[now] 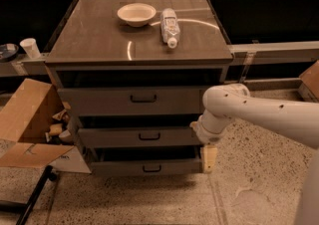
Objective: Open middle drawer
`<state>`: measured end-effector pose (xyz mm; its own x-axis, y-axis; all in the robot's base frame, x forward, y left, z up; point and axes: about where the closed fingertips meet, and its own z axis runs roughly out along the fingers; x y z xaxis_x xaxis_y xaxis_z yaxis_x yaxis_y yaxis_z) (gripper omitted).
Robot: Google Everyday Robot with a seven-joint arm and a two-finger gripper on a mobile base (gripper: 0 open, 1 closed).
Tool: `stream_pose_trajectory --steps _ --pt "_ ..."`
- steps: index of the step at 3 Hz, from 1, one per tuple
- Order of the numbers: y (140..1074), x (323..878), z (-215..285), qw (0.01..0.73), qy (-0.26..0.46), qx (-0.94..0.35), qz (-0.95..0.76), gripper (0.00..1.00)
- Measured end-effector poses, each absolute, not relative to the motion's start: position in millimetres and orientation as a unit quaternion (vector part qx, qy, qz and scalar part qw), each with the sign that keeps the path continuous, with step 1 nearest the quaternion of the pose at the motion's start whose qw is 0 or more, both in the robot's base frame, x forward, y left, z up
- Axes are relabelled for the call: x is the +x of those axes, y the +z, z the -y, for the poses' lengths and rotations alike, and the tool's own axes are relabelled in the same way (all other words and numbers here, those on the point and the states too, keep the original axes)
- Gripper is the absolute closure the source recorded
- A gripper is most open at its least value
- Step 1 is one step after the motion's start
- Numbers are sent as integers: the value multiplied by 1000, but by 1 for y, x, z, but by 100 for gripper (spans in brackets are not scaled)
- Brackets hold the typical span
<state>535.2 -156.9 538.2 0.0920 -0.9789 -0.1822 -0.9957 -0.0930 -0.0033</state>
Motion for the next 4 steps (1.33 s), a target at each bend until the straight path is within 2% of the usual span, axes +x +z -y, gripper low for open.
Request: stream_pose_trajectory --steps 2,4 --pt "468 581 141 70 59 -759 -644 0" --pt "438 621 131 102 40 -756 -645 0"
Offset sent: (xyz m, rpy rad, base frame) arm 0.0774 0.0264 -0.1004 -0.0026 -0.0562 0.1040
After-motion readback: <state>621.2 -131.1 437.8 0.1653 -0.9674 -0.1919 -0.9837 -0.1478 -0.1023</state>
